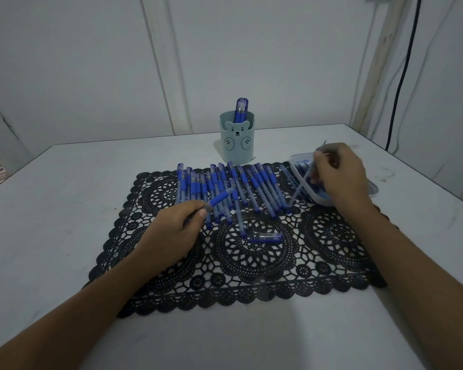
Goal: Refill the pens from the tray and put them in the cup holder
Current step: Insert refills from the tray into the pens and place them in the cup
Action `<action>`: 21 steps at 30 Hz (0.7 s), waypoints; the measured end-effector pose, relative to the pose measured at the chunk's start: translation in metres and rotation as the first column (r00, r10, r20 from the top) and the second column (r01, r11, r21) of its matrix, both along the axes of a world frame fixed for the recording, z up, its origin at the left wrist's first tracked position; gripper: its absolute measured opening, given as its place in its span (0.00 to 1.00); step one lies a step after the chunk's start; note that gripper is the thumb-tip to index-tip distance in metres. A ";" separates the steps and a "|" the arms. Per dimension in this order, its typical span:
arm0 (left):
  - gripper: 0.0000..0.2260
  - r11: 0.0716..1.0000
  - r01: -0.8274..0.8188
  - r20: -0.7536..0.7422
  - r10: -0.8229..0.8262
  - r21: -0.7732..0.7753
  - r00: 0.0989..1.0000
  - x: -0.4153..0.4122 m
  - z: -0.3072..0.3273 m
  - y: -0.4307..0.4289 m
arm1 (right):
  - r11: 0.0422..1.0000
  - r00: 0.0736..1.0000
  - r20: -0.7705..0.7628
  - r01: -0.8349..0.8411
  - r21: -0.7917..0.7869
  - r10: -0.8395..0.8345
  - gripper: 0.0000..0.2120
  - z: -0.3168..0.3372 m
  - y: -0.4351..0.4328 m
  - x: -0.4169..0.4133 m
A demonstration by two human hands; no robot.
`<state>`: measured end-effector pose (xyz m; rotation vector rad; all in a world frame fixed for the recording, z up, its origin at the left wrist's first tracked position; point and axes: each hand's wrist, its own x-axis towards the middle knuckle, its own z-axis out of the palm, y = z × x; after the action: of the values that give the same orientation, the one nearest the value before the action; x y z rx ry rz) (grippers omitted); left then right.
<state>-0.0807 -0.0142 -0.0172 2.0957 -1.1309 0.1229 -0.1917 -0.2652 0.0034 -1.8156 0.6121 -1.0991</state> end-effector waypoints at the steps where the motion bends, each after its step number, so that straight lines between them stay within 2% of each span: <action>1: 0.09 1.000 -0.002 -0.001 0.002 -0.005 1.000 0.000 0.000 0.000 | 0.998 1.000 0.013 -0.003 -0.057 0.004 0.02 0.000 0.001 0.000; 7: 0.09 1.000 -0.010 -0.019 0.010 -0.020 1.000 0.000 0.000 0.000 | 0.927 0.998 0.017 0.061 -0.369 -0.059 0.04 -0.004 0.006 -0.001; 11: 0.09 1.000 -0.014 -0.032 0.014 -0.020 0.999 0.000 0.001 0.000 | 0.860 0.977 -0.209 -0.068 -0.506 -0.045 0.04 -0.015 0.004 0.003; 14: 0.09 1.000 -0.009 -0.022 0.008 -0.021 1.000 0.000 0.001 0.000 | 0.786 0.897 -0.417 -0.148 -0.600 -0.149 0.05 -0.022 0.001 0.003; 17: 0.09 1.000 -0.005 -0.018 0.004 -0.017 1.000 0.000 0.001 0.000 | 0.746 0.790 -0.554 -0.196 -0.636 -0.264 0.10 -0.025 0.001 0.001; 19: 0.09 1.000 -0.003 -0.017 0.003 -0.016 1.000 0.000 0.001 0.000 | 0.741 0.738 -0.603 -0.215 -0.636 -0.303 0.13 -0.025 0.002 0.000; 21: 0.09 1.000 -0.005 -0.014 0.005 -0.015 1.000 0.000 0.001 0.000 | 0.728 0.723 -0.609 -0.219 -0.650 -0.326 0.15 -0.025 0.002 -0.001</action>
<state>-0.0810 -0.0142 -0.0164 2.0826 -1.1136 0.1189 -0.1923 -0.2636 -0.0217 -2.9641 0.7423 -0.6616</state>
